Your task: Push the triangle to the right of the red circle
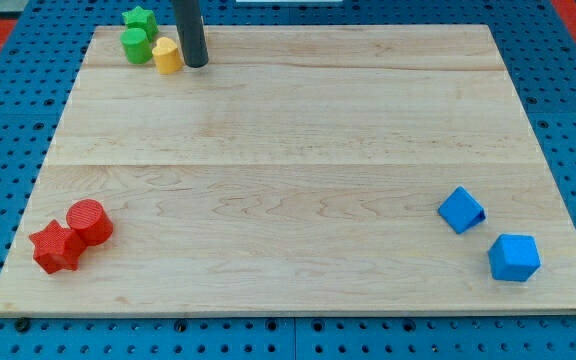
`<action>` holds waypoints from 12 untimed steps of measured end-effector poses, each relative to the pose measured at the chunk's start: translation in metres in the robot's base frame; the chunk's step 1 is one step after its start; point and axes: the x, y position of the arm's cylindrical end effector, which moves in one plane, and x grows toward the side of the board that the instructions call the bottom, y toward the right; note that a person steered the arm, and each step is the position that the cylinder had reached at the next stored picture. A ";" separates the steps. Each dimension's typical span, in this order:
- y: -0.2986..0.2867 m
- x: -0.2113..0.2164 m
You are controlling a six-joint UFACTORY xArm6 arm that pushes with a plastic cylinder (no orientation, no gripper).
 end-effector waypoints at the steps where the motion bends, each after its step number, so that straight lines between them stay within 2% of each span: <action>1: 0.003 0.004; 2: 0.097 0.036; 3: 0.193 0.090; 5: 0.318 0.139; 6: 0.373 0.190; 7: 0.359 0.218; 8: 0.272 0.204; 9: 0.258 0.210; 10: 0.323 0.191; 11: 0.376 0.219; 12: 0.309 0.234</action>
